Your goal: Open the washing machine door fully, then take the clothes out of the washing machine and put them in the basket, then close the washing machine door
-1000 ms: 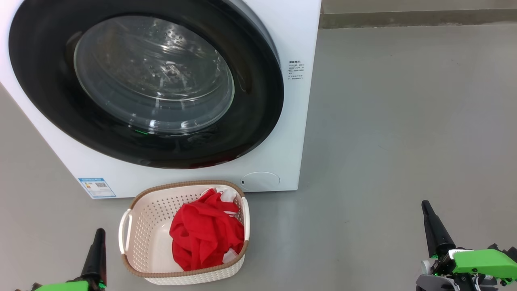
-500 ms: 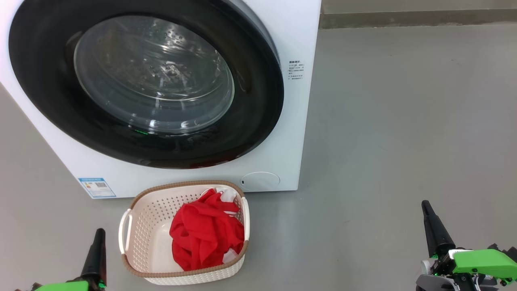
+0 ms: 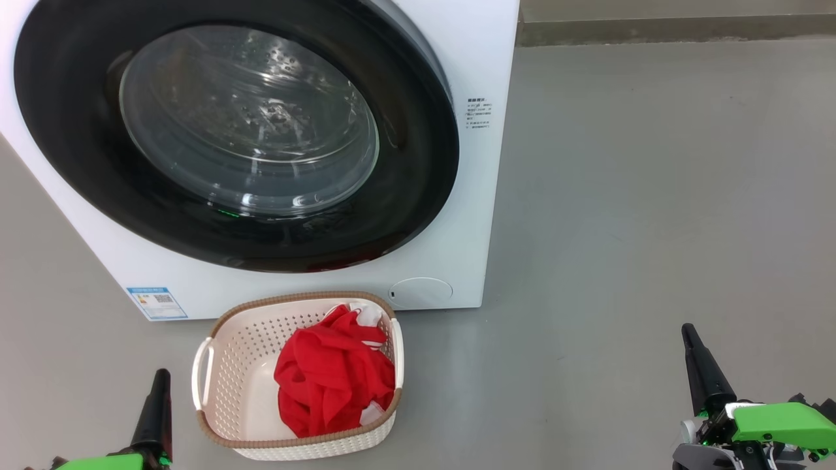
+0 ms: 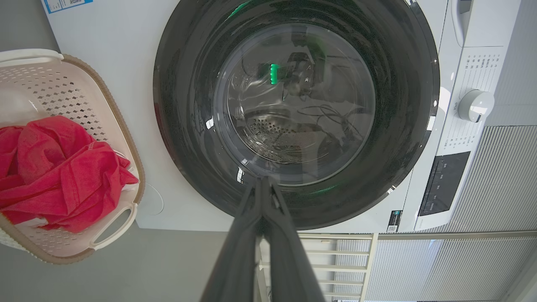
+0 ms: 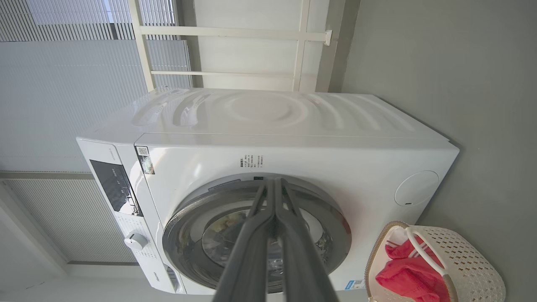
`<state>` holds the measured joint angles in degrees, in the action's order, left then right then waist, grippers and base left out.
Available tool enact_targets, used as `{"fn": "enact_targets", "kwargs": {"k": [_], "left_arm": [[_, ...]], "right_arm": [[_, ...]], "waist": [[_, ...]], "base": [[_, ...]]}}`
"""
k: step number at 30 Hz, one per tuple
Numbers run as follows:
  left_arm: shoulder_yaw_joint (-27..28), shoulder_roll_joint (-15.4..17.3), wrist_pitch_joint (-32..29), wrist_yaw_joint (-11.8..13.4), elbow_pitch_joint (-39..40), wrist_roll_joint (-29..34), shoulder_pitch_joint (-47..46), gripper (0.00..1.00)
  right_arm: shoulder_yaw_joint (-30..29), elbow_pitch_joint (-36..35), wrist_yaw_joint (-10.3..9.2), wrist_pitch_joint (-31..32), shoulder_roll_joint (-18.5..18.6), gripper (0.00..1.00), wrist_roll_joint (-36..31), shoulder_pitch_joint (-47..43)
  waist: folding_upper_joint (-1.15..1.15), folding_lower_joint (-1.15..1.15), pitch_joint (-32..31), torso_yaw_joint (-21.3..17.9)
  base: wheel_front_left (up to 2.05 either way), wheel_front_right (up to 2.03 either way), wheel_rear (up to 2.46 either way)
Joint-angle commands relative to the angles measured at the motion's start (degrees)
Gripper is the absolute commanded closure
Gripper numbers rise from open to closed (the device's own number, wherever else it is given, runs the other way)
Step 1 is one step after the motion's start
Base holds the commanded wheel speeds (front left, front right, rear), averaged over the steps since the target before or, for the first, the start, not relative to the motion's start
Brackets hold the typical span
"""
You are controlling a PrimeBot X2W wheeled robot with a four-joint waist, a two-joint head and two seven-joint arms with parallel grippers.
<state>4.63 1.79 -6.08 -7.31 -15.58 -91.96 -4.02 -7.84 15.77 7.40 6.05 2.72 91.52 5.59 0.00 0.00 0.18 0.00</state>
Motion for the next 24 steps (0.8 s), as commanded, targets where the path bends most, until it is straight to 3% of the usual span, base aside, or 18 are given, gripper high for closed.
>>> {"fn": "enact_targets", "kwargs": {"k": [1, 24], "left_arm": [[1.89, 1.09, -0.41, -0.18, 1.55, -0.20, -2.16, 1.00], [1.89, 1.09, -0.41, -0.18, 1.55, -0.21, -2.16, 1.00]], "right_arm": [[1.31, -1.75, 0.09, 0.44, 0.16, 1.00, 0.64, 0.59], [1.32, -1.75, 0.09, 0.44, 0.16, 1.00, 0.64, 0.59]], "waist": [[0.00, 0.00, 0.00, 0.00], [0.00, 0.00, 0.00, 0.00]], "base": [[0.00, 0.00, 0.00], [0.00, 0.00, 0.00]]}}
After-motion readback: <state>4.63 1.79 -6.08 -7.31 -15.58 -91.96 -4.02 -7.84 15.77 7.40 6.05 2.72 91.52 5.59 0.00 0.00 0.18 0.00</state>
